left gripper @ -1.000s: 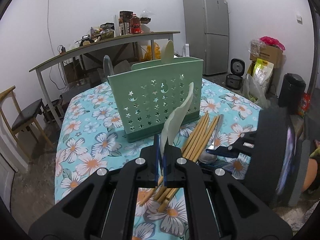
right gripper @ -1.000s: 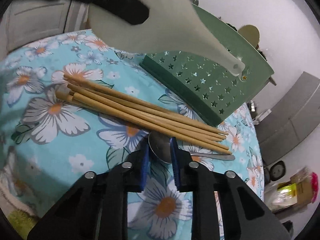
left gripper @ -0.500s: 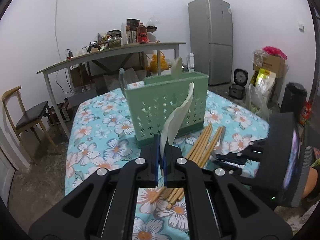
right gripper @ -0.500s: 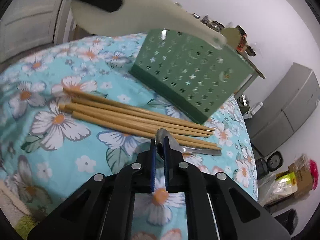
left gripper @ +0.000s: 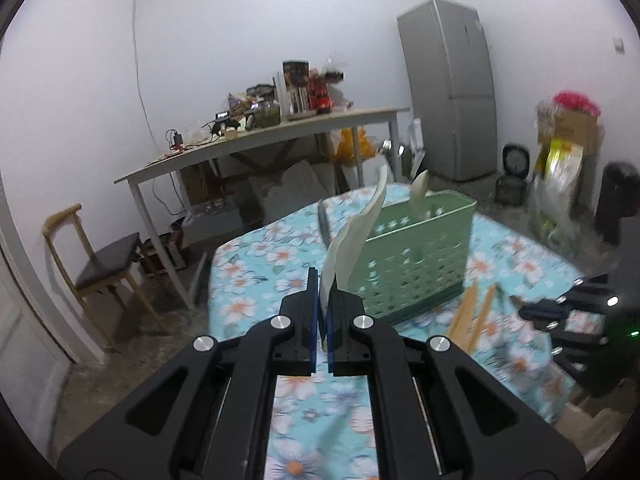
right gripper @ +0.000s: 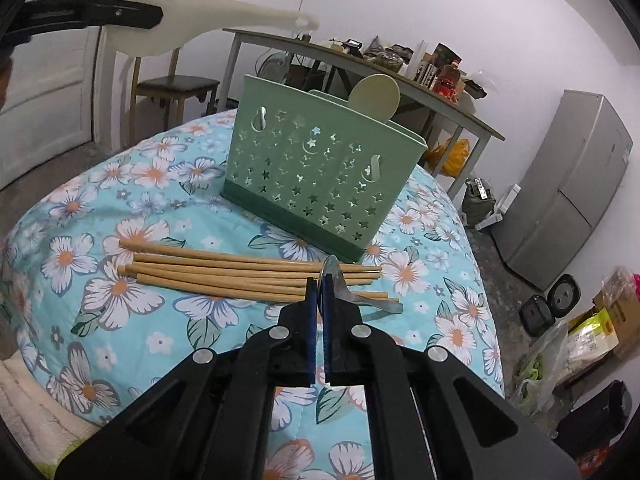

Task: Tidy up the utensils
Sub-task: 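Close the right gripper on the metal spoon while the left gripper carries the paddle toward the holder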

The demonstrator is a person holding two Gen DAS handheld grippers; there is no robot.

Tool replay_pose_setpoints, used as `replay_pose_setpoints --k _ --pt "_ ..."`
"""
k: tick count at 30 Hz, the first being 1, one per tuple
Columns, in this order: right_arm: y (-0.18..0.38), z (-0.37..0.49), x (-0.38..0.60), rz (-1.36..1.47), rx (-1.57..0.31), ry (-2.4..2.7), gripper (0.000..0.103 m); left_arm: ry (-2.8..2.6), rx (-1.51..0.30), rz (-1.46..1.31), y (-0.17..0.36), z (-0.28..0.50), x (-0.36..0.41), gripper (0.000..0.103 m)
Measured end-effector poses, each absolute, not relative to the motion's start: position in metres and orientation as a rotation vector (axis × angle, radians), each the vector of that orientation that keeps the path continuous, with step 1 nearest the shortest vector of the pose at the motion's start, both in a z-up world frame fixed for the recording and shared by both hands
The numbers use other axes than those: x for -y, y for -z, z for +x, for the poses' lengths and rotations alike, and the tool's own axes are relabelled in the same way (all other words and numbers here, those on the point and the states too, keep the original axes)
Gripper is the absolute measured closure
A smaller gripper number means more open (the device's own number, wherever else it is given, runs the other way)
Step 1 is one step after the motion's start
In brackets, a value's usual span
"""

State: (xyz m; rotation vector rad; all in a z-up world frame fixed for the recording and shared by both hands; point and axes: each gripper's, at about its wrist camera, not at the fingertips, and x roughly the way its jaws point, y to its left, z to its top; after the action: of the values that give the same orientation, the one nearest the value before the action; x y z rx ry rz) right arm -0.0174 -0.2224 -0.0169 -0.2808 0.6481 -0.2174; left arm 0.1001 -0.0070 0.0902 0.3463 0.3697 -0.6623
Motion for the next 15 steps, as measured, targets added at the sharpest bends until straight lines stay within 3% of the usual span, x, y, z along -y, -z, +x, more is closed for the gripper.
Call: replay_pose_setpoints --k 15 --pt "0.017 -0.024 0.229 -0.231 -0.615 0.195 0.100 0.730 -0.566 0.837 -0.112 0.145 0.050 0.100"
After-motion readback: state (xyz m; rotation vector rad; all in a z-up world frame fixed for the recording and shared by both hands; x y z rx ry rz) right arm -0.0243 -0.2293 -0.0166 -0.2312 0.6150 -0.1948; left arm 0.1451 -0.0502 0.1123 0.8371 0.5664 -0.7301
